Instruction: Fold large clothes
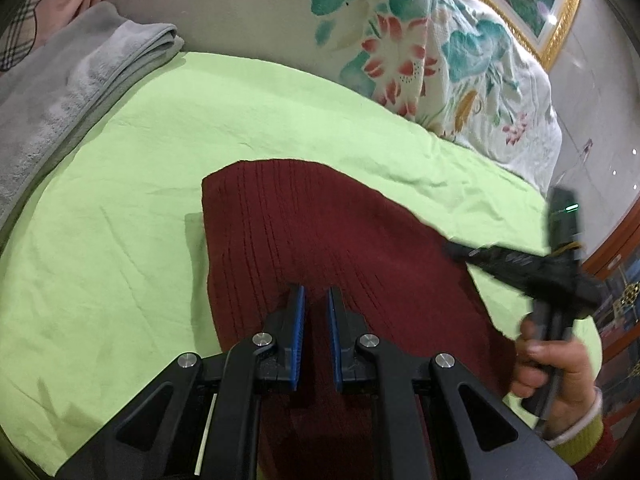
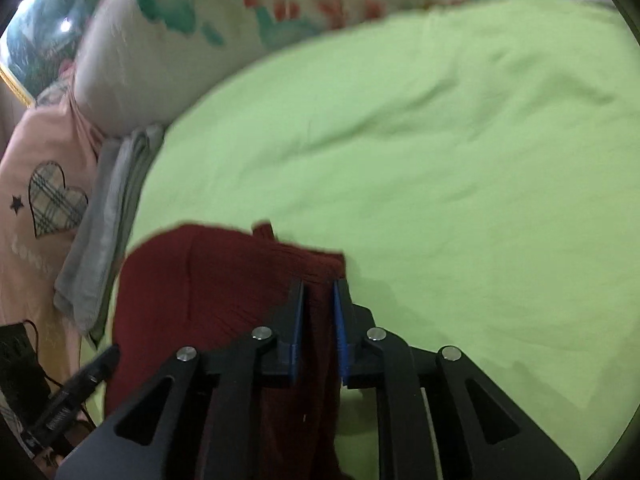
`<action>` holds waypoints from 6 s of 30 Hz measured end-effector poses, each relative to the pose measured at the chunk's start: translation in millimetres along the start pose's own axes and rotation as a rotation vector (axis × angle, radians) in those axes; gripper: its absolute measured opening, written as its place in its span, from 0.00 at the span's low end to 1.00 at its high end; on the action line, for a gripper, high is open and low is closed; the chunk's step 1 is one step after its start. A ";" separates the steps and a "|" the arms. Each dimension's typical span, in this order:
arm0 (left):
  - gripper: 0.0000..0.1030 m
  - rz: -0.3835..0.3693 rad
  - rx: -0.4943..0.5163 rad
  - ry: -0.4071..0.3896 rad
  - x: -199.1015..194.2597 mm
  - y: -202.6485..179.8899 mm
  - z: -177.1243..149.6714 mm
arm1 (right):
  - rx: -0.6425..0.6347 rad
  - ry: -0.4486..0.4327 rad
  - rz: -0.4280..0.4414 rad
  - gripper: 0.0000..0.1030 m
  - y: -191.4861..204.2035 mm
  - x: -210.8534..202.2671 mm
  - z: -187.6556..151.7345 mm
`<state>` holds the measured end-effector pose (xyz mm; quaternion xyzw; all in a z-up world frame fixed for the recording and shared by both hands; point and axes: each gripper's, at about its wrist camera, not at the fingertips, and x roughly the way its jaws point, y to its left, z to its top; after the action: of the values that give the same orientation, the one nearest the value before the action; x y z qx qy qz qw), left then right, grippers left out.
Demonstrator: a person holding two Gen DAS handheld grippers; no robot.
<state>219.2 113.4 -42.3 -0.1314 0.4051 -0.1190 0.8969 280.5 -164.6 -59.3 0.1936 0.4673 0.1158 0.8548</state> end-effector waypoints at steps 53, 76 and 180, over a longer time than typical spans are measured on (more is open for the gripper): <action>0.05 0.009 0.084 0.018 -65.5 -34.6 -111.7 | -0.182 0.067 0.085 0.43 23.6 -77.5 -140.8; 0.77 0.289 0.039 0.125 -96.2 -2.6 -185.9 | -0.349 0.081 -0.015 0.76 33.9 -130.2 -216.2; 0.69 0.133 0.045 0.026 -82.2 -14.2 -83.3 | -0.196 0.018 0.192 0.43 52.7 -80.1 -100.2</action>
<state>101.6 114.7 -33.5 -0.0826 0.4219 -0.0699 0.9001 152.0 -125.3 -24.7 0.1521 0.4408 0.2439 0.8503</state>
